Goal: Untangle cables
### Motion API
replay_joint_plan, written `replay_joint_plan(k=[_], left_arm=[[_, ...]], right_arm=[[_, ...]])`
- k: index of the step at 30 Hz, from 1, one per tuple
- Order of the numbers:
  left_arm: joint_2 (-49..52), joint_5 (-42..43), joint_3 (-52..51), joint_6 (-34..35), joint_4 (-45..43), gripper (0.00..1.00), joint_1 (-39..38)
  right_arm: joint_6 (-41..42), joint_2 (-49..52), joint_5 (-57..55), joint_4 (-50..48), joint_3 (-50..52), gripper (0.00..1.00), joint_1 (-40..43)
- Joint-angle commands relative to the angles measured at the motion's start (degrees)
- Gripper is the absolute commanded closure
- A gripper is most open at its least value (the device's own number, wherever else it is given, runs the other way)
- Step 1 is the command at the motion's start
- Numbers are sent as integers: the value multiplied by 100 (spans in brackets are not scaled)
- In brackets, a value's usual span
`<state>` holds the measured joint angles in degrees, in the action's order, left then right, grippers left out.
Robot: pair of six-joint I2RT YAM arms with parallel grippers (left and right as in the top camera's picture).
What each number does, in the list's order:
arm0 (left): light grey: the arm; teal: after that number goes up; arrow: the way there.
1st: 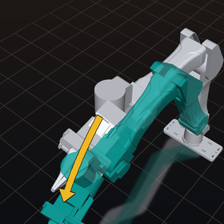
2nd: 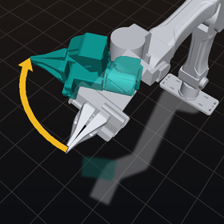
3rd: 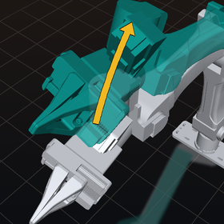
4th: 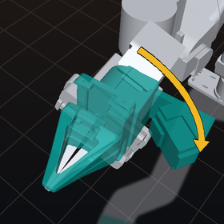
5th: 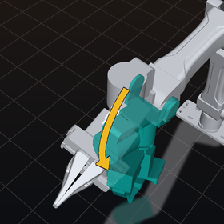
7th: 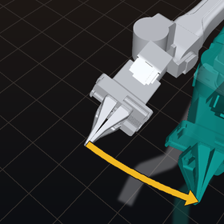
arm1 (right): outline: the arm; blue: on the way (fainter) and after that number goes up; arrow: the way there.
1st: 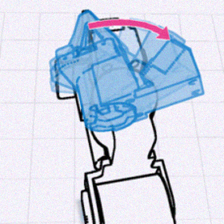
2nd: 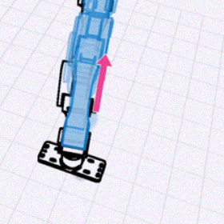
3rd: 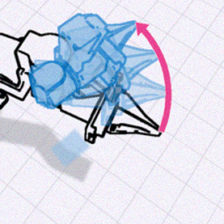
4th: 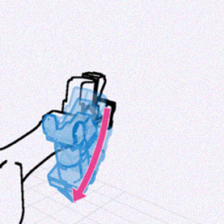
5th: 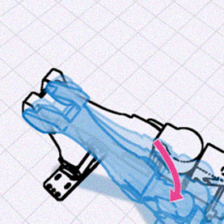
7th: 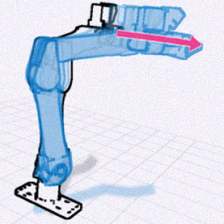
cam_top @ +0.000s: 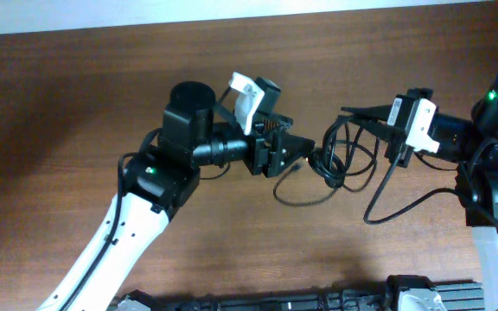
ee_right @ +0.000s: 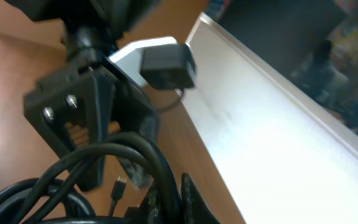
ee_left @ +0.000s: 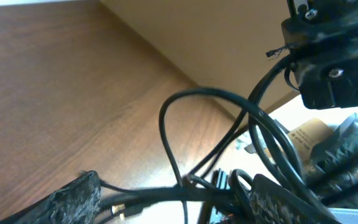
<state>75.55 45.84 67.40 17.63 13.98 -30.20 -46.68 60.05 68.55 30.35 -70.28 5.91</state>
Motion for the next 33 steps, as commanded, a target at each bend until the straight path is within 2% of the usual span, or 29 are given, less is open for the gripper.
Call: replay_joint_plan(k=[1,5,8,13,19,23,27,33], left_arm=[[-28,195,15,39,-59,24,238],[-28,225,15,37,-337,18,262],[-28,461,15,46,-861,18,262],[-28,730,15,730,-1484,20,262],[13,741,15,1331,-1298,26,254],[153,927,15,1932,-1261,25,247],[256,1163,15,1974,-1209,26,247],[256,1255,15,1969,-590,32,251]], right_arm=[[39,-33,-487,-92,-72,96,15],[-157,-33,-479,-129,-72,96,15],[-262,-33,-479,-151,-72,96,15],[-258,-33,-424,-186,-72,96,9],[-260,-33,72,-184,-72,96,9],[-518,-33,367,-181,-72,96,-59],[-776,17,-17,-188,-70,96,-457],[-1012,153,-525,-264,-70,96,-979]])
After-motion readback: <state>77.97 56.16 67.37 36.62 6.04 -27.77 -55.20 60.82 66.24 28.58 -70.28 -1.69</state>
